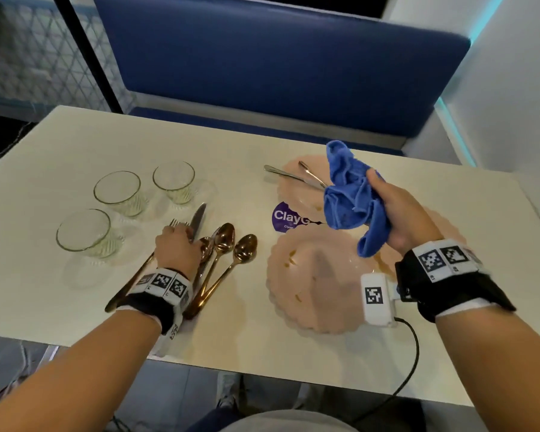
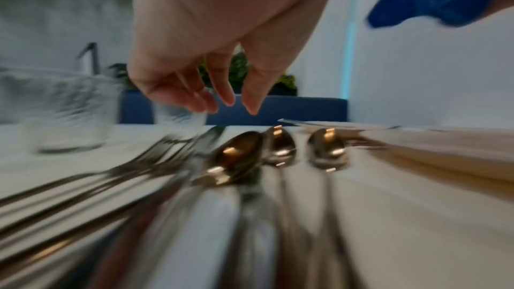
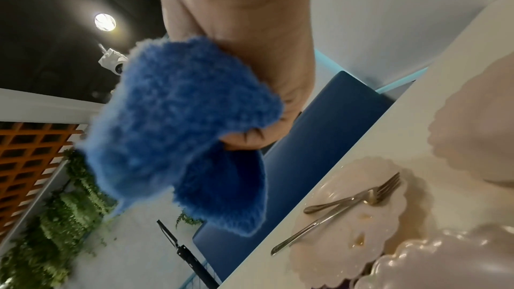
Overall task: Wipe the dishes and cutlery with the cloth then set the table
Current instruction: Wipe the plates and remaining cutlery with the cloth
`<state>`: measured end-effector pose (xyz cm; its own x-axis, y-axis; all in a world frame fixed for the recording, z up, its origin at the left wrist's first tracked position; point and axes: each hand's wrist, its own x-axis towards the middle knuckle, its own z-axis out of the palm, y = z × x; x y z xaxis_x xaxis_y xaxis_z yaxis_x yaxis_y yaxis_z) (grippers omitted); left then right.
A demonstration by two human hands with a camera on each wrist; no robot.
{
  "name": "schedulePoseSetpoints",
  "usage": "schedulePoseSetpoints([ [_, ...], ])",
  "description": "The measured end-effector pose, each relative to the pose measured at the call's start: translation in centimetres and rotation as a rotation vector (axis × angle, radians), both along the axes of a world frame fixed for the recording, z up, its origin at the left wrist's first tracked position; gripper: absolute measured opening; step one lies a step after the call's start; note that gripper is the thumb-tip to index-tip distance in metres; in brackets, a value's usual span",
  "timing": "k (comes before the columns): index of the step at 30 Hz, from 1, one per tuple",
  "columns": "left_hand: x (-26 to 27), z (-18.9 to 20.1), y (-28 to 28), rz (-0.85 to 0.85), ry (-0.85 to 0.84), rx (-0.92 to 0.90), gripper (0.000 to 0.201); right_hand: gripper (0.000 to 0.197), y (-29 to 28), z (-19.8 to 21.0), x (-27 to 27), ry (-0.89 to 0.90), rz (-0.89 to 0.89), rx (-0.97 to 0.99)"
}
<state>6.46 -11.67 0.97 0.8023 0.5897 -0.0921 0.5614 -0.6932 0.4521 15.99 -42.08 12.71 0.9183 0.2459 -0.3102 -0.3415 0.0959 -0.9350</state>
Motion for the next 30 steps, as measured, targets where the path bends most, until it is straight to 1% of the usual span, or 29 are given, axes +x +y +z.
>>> schedulePoseSetpoints([
  [1,0.1,0.4,-1.7,-0.057,-0.074,0.008,0.025,0.036,-0.5,0.0,0.1,-0.014,-0.004,-0.029],
  [2,0.1,0.8,-3.5,-0.138,-0.112,-0.025,0.022,0.035,-0.9,-0.1,0.2,-0.024,-0.002,-0.039],
  [3,0.2,1.0,-5.5,-0.213,-0.093,-0.084,0.021,0.035,-1.4,-0.3,0.2,-0.028,-0.006,-0.049],
  [4,0.3,0.8,-7.4,-0.263,-0.028,-0.156,0.021,0.035,-1.8,-0.6,0.4,-0.025,-0.018,-0.047],
  [5,0.5,0.4,-9.1,-0.275,0.072,-0.229,0.025,0.034,-2.2,-0.8,0.5,-0.018,-0.038,-0.048],
  [7,1.0,-0.4,-11.4,-0.233,0.257,-0.346,0.037,0.034,-3.0,-1.5,0.7,-0.001,-0.078,-0.062],
  [9,1.1,-0.9,-12.9,-0.166,0.310,-0.424,0.040,0.037,-3.8,-2.1,0.7,0.015,-0.113,-0.095],
  [10,1.2,-0.9,-13.3,-0.140,0.297,-0.444,0.039,0.038,-4.2,-2.3,0.7,0.017,-0.115,-0.117],
  [13,1.3,-1.0,-13.7,-0.101,0.177,-0.502,0.031,0.032,-5.1,-2.9,0.3,-0.011,-0.071,-0.196],
  [15,1.4,-0.8,-13.4,-0.081,0.085,-0.598,0.031,0.028,-5.3,-3.2,0.0,-0.056,-0.050,-0.241],
  [18,1.1,-0.2,-12.8,-0.103,-0.067,-0.716,0.027,0.017,-4.6,-4.4,-0.7,-0.132,0.000,-0.306],
  [19,1.1,0.1,-12.6,-0.103,-0.118,-0.738,0.028,0.013,-4.1,-5.2,-1.0,-0.181,0.032,-0.369],
  [21,1.2,0.8,-12.5,-0.052,-0.229,-0.780,0.033,0.012,-3.3,-7.2,-1.8,-0.339,0.126,-0.601],
  [22,1.2,1.1,-12.4,-0.019,-0.281,-0.789,0.034,0.019,-2.8,-8.1,-2.1,-0.403,0.191,-0.734],
  [23,1.4,1.5,-12.5,0.009,-0.327,-0.801,0.035,0.030,-2.4,-9.0,-2.4,-0.423,0.270,-0.842],
  [25,1.6,2.4,-12.6,0.049,-0.400,-0.859,0.037,0.052,-1.3,-10.0,-2.8,-0.434,0.426,-0.961],
  [27,2.0,3.3,-12.7,0.059,-0.457,-0.953,0.037,0.063,-0.3,-10.5,-2.5,-0.499,0.485,-1.014],
  [28,2.4,3.7,-12.7,0.048,-0.478,-0.999,0.038,0.064,0.3,-10.4,-2.2,-0.518,0.473,-1.009],
  [30,3.5,4.2,-12.7,0.022,-0.477,-1.020,0.041,0.064,1.7,-9.8,-1.3,-0.506,0.416,-0.937],
])
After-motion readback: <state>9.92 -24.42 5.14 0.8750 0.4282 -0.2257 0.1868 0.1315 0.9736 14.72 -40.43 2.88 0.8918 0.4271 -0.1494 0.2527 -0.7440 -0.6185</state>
